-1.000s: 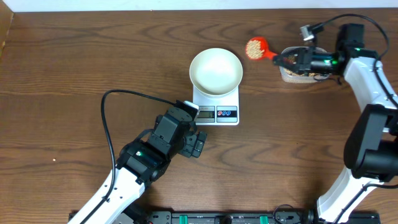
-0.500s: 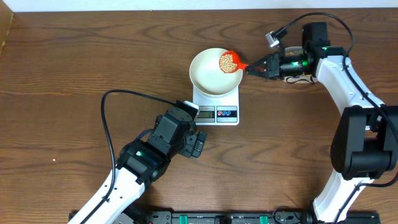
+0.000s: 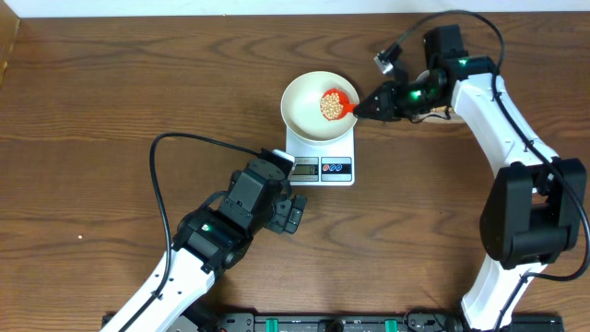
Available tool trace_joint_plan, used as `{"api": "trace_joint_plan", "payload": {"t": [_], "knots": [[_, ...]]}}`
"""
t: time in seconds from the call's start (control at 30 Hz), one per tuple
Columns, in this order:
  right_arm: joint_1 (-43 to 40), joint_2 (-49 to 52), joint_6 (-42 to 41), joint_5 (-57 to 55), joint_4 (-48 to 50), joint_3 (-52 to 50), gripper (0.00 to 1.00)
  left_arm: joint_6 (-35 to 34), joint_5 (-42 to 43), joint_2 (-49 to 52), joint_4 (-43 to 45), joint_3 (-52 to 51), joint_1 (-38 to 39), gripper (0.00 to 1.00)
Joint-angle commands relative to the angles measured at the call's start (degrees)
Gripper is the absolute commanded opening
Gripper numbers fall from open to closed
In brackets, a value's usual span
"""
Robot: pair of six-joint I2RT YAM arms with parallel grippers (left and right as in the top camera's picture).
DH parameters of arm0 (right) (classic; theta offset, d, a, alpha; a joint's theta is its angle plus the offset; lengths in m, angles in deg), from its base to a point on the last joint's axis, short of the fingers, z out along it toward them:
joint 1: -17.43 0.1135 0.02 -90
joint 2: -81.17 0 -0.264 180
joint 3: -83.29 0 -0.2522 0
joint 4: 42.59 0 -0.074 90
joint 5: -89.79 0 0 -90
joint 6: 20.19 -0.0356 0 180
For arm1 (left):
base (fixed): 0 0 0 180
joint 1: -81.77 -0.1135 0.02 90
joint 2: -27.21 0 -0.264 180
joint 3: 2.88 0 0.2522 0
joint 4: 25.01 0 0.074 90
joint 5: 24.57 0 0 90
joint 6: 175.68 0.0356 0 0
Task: Scoop item into bowl and weigh 50g on scale
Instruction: 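Carry the filled scoop with the right gripper over the white bowl, then tip the scoop with the right gripper to pour soybeans into bowl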
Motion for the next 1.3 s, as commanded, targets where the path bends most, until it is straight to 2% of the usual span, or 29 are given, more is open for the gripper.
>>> {"api": "trace_joint_plan", "payload": {"t": [0.0, 0.23, 0.77, 1.13, 1.27], "knots": [[2.82, -0.26, 2.78, -7.19, -0.44, 2.84, 0.01, 0.13, -0.52, 0.07, 0.02, 0.42, 0.13, 0.95], [7.41, -0.26, 4.0, -20.96, -0.44, 3.3, 0.01, 0.13, -0.52, 0.07, 0.02, 0.42, 0.13, 0.95], [15.93, -0.26, 12.39, -38.91, 3.19, 3.43, 0.01, 0.13, -0.52, 0.07, 0.02, 0.42, 0.13, 0.95], [21.97, -1.51, 14.36, -58.31, 3.87, 5.29, 0.01, 0.13, -0.52, 0.07, 0.04, 0.42, 0.13, 0.95], [23.37, -2.69, 14.45, -60.22, 4.07, 5.33, 0.01, 0.13, -0.52, 0.07, 0.02, 0.42, 0.13, 0.95]]}}
